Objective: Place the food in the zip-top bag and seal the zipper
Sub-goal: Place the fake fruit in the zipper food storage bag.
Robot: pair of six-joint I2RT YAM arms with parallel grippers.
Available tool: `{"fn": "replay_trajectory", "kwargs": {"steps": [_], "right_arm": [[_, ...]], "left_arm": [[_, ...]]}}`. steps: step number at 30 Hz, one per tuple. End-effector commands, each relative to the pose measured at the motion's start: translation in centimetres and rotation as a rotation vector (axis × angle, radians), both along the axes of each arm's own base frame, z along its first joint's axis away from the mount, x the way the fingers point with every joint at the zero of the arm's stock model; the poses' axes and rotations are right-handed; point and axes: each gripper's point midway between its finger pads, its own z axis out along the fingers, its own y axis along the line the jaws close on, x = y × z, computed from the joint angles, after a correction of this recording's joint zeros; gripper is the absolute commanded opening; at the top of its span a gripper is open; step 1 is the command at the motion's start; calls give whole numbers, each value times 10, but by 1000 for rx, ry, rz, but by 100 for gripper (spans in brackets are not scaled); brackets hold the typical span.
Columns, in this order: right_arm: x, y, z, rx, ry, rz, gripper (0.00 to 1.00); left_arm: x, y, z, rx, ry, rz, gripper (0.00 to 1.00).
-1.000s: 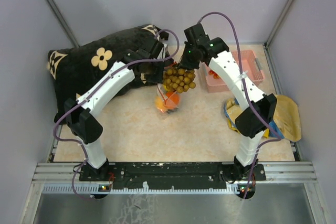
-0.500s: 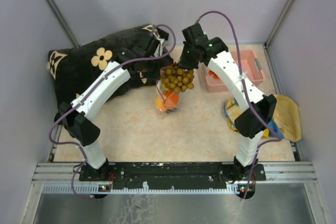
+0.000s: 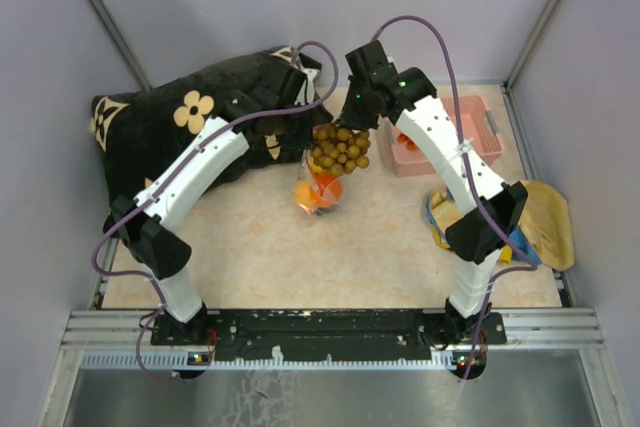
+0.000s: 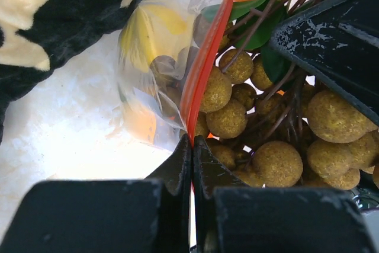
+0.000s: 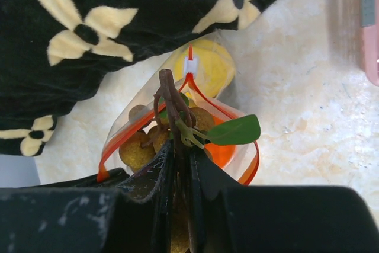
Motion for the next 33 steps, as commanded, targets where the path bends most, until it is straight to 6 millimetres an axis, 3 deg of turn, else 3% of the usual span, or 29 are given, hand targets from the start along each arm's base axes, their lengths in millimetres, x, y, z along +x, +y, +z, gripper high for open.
{"fn": "replay_trajectory", "kwargs": {"steps": [1, 5, 14, 29, 33], "right_arm": [[7, -13, 15, -66, -56, -52, 0], [11, -18, 13, -91, -55, -77, 0], [17, 4, 0, -22, -37, -58, 0], [32, 20, 20, 81, -92, -90, 0], [34, 17, 7, 14, -100, -114, 0]], "left_arm": [[-1, -10, 30, -71, -60, -20, 0], [-3, -10, 30, -79, -63, -30, 0], [-12, -26, 22, -114, -32, -70, 0], [-12, -23, 5, -72, -21, -63, 0], [-11, -24, 10, -80, -30, -63, 0]]}}
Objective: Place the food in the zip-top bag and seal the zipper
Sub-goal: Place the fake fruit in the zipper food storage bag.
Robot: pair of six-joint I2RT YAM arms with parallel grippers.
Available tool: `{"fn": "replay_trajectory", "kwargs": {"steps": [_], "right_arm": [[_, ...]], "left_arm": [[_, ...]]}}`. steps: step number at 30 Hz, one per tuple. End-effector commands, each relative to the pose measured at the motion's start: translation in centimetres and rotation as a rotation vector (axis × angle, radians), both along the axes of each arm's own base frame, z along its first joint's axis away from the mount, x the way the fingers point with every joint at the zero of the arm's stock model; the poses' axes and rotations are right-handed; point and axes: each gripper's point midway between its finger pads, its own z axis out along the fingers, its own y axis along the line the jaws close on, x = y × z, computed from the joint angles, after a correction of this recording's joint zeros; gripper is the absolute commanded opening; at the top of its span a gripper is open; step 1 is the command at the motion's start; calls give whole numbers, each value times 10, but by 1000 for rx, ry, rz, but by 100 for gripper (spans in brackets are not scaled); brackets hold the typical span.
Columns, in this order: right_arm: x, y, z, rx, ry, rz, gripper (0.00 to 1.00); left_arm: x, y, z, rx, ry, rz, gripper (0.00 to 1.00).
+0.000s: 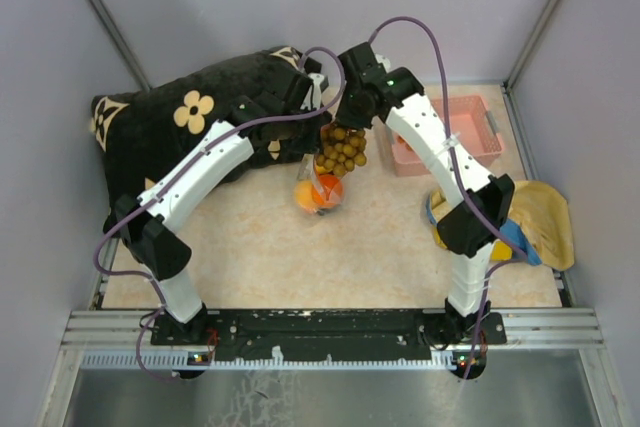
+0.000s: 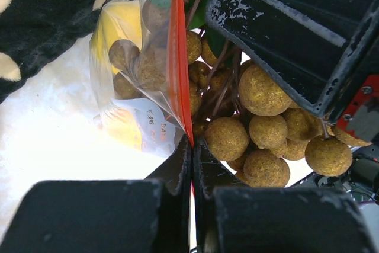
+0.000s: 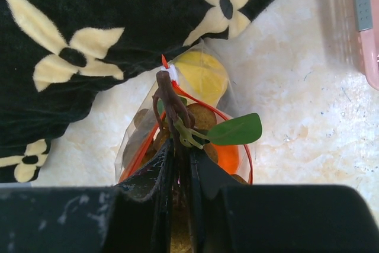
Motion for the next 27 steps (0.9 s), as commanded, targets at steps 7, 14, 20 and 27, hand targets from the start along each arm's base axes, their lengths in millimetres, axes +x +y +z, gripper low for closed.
{"fn": "replay_trajectory", "kwargs": {"steps": [7, 14, 20, 27], "right_arm": [[13, 1, -5, -88, -156, -109, 0], [9, 23, 7, 27, -176, -50, 4], [0, 45, 33, 180, -213, 29, 20], [-14, 58, 34, 247, -200, 122, 26]], "left_arm": [[2, 7, 11, -17, -24, 38, 0], [5, 9, 0, -46, 5, 55, 0], [11, 30, -16, -53, 46, 135, 0], [20, 56, -21, -126, 57, 205, 0]]}}
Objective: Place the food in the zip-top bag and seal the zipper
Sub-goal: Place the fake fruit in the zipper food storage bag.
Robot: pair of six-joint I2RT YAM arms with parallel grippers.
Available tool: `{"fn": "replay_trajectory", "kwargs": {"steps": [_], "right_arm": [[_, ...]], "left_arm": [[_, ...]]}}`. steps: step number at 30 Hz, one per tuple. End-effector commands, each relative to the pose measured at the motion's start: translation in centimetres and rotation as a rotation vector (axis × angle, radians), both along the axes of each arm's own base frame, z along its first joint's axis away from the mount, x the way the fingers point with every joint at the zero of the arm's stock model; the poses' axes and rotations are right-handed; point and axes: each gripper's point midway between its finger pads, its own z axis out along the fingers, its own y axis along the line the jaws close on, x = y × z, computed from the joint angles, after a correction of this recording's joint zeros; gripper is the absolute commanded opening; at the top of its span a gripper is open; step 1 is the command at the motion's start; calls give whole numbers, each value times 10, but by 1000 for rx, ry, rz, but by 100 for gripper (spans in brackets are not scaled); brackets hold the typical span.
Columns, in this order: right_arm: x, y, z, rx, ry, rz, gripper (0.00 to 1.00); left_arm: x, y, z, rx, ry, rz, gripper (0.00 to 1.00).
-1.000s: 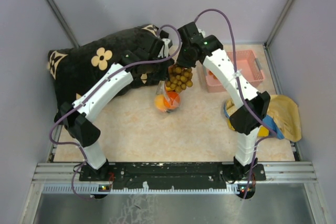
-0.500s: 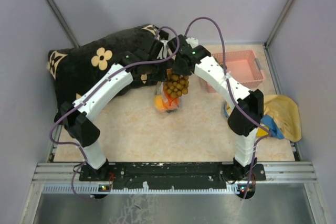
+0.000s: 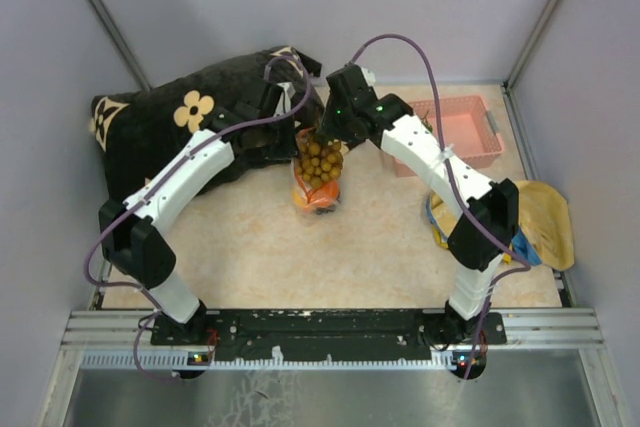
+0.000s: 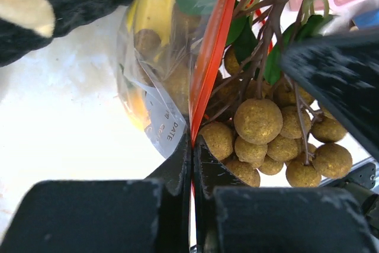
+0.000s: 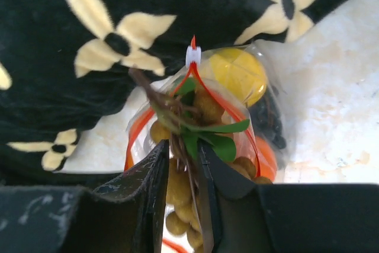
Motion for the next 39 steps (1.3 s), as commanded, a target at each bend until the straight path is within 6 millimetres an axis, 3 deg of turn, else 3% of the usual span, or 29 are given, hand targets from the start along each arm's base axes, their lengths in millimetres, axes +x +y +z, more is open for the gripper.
{"fn": "replay_trajectory", "kwargs": {"steps": [1, 7, 11, 15, 18, 23, 33, 39], "right_arm": [[-9, 20, 52, 160, -101, 86, 26], [-16, 36, 41, 197, -61, 167, 26], [-17, 33, 59, 207, -124, 229, 27], [-19, 20, 80, 243, -184, 326, 32], [-20, -3, 82, 213, -224, 345, 34], [-18, -30, 62, 141, -293, 339, 38], [-17, -4, 11, 147, -226, 393, 41], [-8, -6, -16, 81, -195, 339, 38]], "left_arm": [[7, 11, 14, -80, -28, 45, 0], [7, 20, 6, -123, -17, 49, 0], [4, 23, 0, -136, -25, 44, 0], [3, 26, -4, -137, -34, 47, 0], [3, 29, -5, -136, -37, 54, 0], [3, 32, -3, -136, -43, 60, 0], [3, 32, -2, -139, -42, 59, 0], [3, 31, -1, -145, -43, 58, 0]]}}
